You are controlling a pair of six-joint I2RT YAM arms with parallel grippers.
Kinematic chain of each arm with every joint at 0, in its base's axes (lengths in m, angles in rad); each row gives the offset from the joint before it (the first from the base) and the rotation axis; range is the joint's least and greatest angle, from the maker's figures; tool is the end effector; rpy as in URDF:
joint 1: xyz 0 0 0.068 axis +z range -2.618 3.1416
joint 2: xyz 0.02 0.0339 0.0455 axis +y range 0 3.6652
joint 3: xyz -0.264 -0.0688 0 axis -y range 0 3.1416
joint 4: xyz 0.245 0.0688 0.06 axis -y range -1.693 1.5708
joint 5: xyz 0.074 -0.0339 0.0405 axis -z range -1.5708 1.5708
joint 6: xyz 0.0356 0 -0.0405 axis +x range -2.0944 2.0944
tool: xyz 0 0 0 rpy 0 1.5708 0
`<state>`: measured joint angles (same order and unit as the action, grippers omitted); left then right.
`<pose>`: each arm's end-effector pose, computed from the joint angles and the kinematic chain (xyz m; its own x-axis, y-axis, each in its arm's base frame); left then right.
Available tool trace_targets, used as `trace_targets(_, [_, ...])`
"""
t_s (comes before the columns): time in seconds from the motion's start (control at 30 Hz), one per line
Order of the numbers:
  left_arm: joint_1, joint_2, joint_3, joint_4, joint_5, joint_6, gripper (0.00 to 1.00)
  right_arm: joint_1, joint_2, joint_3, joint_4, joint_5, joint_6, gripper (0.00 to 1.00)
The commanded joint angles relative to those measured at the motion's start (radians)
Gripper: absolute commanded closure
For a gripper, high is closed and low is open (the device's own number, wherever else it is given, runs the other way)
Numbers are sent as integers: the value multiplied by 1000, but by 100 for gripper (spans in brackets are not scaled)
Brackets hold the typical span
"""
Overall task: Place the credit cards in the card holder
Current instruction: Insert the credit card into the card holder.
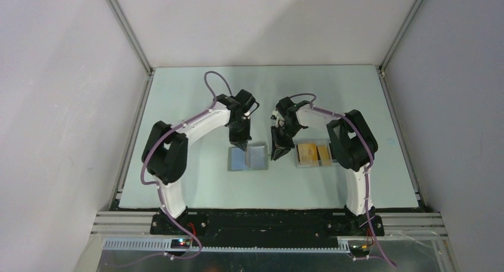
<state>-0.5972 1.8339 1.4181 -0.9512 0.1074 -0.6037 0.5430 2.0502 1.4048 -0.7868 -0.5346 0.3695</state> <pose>0.2948 -0.2051 0.2172 -0.9942 -0.0064 -0.1070 0.0153 0.9794 -0.2013 0.3229 0.2160 0.1447 -0.9731 -0.2243 0.0534 -0.1646 0.8379 0.5204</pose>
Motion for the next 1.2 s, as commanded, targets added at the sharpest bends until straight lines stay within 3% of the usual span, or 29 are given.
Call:
trace_targets(0.0, [-39,57,84,-102,-84,17,100,2,-24,7,9,-21,-7,82])
trace_targets(0.23, [-79,126,172,-176,-170,-5,99,-4,-36,-3,36,-80,-3,81])
trace_targets(0.47, [-115,197,263,-205,-141,-28,98,-55,-92,-73,156,-239,52,81])
trace_targets(0.73, [-132,251,300,-232,-158,-52,90,-111,-187,-134,226,-320,112,81])
trace_targets(1.0, [-146,254,341,-217,-89,-61,53,-140,-250,-142,217,-331,117,81])
trace_targets(1.17, [-147,241,325,-145,18,-70,42,-166,-285,-148,197,-327,107,81])
